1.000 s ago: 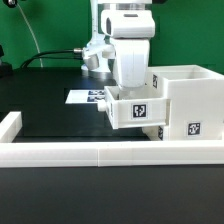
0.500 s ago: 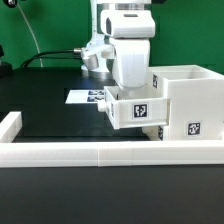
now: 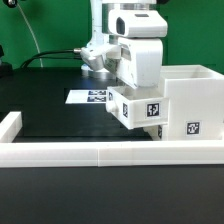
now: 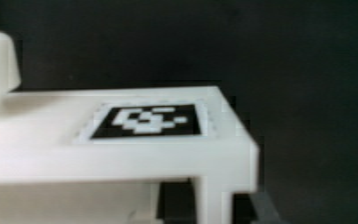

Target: Assemble drawer

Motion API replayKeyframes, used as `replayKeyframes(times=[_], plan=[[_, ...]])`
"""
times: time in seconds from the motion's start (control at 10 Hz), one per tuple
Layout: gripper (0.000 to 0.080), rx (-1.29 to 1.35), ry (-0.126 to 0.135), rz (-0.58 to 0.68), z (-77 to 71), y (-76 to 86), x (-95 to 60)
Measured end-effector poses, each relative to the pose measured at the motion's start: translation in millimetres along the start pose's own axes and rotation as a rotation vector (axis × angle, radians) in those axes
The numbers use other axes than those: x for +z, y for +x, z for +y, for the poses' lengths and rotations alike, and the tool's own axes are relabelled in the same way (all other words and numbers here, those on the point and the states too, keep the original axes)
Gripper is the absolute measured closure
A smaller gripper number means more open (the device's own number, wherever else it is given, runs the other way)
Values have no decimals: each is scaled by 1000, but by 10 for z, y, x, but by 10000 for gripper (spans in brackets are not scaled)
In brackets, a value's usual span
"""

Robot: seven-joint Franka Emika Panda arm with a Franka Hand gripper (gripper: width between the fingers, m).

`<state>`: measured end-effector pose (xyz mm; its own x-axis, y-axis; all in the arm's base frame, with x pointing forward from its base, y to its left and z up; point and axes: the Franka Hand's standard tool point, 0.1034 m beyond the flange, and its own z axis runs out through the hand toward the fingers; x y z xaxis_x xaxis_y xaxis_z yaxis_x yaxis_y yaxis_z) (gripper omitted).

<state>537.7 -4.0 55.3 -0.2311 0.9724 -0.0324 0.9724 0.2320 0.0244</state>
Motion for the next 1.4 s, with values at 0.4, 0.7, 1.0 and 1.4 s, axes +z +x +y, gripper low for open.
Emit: replayKeyframes(times=[0.4,0.7,1.0,1.4], plan=[[755,73,-1,3,22,94,-1],[755,185,2,3,14,111,8],[755,186,-1,3,-4,55,18],[755,208,-2,3,-2,65,16]])
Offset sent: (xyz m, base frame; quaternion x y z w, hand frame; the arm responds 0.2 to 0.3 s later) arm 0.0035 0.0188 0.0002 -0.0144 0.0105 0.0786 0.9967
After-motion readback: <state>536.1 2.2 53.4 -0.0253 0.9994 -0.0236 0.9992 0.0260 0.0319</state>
